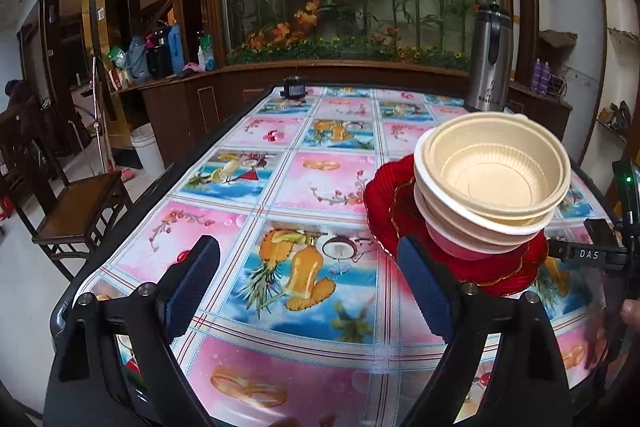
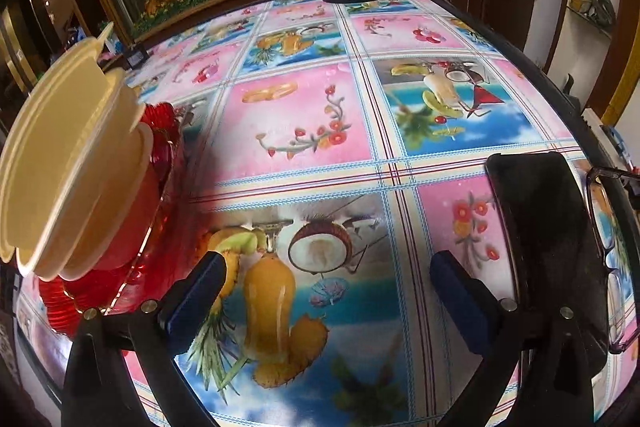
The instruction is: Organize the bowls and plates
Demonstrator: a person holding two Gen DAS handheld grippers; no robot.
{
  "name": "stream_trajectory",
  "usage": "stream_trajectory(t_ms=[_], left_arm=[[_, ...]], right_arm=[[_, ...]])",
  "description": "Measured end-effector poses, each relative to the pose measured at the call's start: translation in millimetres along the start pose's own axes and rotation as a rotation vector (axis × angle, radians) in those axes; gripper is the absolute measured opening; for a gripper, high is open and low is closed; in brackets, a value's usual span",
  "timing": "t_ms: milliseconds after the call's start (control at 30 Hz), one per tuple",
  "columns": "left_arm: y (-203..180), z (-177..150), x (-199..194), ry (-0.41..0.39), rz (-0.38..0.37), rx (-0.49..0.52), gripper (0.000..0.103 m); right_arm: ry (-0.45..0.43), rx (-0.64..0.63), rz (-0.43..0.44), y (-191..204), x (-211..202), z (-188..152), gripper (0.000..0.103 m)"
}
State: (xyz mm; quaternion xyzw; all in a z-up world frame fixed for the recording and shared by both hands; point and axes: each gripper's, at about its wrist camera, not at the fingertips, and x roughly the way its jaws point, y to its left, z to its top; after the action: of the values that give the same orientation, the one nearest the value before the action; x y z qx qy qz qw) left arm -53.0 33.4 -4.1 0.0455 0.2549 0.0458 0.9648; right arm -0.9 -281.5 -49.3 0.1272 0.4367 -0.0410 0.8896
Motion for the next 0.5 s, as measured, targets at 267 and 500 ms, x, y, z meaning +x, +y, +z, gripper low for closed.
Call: stream_trajectory(t_ms=[267, 500], left_arm=[[-31.3, -10.4, 7.5, 0.02, 0.048, 0.13, 0.091], [-43.7, -15.8, 16.3, 0.069, 0.014, 0.156, 0.091]], right_arm=[[0.042, -0.082, -0.098, 14.3, 7.6, -2.1, 0.103], [0.042, -0.081, -0.096, 14.0, 7.1, -1.6, 0.103]])
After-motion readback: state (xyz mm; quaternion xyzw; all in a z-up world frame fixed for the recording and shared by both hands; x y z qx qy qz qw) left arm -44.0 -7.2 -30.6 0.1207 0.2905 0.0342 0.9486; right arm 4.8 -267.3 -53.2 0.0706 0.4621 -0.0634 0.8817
